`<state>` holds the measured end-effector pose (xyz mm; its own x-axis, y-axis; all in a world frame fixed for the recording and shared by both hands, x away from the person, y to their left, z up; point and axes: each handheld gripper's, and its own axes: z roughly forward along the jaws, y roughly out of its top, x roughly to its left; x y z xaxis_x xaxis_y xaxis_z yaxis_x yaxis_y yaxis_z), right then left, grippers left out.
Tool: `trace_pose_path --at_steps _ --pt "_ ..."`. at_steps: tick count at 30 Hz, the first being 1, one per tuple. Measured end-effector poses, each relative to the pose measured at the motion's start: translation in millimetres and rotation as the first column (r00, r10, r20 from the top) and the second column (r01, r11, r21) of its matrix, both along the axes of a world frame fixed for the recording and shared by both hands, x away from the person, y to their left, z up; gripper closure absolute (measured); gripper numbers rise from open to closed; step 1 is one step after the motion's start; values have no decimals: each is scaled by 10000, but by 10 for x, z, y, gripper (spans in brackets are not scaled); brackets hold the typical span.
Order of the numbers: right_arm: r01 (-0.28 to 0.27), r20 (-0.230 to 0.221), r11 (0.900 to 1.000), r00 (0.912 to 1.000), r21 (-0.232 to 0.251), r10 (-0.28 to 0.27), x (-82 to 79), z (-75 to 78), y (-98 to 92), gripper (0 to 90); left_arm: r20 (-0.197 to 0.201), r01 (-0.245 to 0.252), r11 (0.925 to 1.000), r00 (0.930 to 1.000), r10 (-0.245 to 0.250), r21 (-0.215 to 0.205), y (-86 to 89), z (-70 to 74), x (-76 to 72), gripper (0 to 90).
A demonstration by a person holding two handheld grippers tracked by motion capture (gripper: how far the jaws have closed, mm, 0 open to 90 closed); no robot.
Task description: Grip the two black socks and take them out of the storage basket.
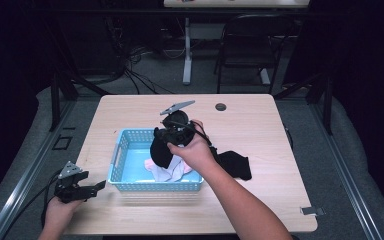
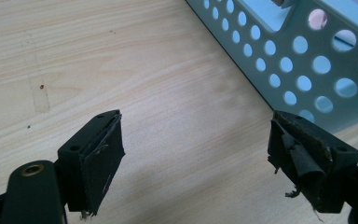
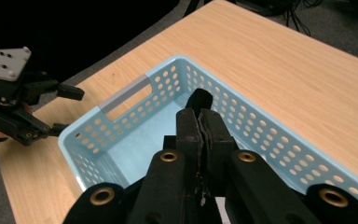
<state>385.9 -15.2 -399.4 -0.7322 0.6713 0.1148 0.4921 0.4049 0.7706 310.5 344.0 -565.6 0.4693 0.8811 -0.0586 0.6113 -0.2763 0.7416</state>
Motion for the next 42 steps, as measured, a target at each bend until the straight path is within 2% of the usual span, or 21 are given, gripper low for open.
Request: trace_pose_path --at_steps 7,14,21,28,30,31,32,33,35,38,42 --pt "17 333 10000 9994 -29 -16 -59 160 -95 872 18 -65 10000 10000 66 -47 5 -3 -2 182" --pt "154 549 9997 9984 191 -164 -131 301 -285 872 8 -85 9999 10000 85 -58 8 -4 -2 182" --pt "446 798 9983 9957 378 -475 -222 431 -583 872 5 -83 10000 10000 83 -46 2 -7 -2 182" --pt "1063 971 9920 9889 679 -1126 -313 524 -957 872 -17 -92 10000 10000 92 -18 2 -8 -3 182" --pt "1282 1034 9888 9853 765 -1357 -342 538 -1069 872 -19 -93 10000 10000 93 -3 1 -8 -2 182" --pt "1464 1055 9863 9824 765 -1540 -373 546 -1185 872 -19 -96 10000 10000 96 -9 1 -9 -2 182" --pt "1464 1055 9863 9824 765 -1540 -373 546 -1185 872 -23 -96 10000 10000 96 -6 1 -9 -2 182" --pt "1705 1089 9820 9778 808 -1788 -409 540 -1298 872 -18 -102 9999 9999 102 -5 1 -10 -2 182" --pt "1811 1085 9802 9760 796 -1891 -429 536 -1355 872 -29 -104 9999 9999 104 -2 1 -11 -2 182" --pt "2215 1061 9714 9674 850 -2299 -492 472 -1548 872 -52 -78 10000 10000 78 33 -2 -13 0 182" --pt "2444 926 9663 9635 805 -2513 -516 396 -1653 872 -52 -94 9999 9999 94 53 -6 -16 -1 182"
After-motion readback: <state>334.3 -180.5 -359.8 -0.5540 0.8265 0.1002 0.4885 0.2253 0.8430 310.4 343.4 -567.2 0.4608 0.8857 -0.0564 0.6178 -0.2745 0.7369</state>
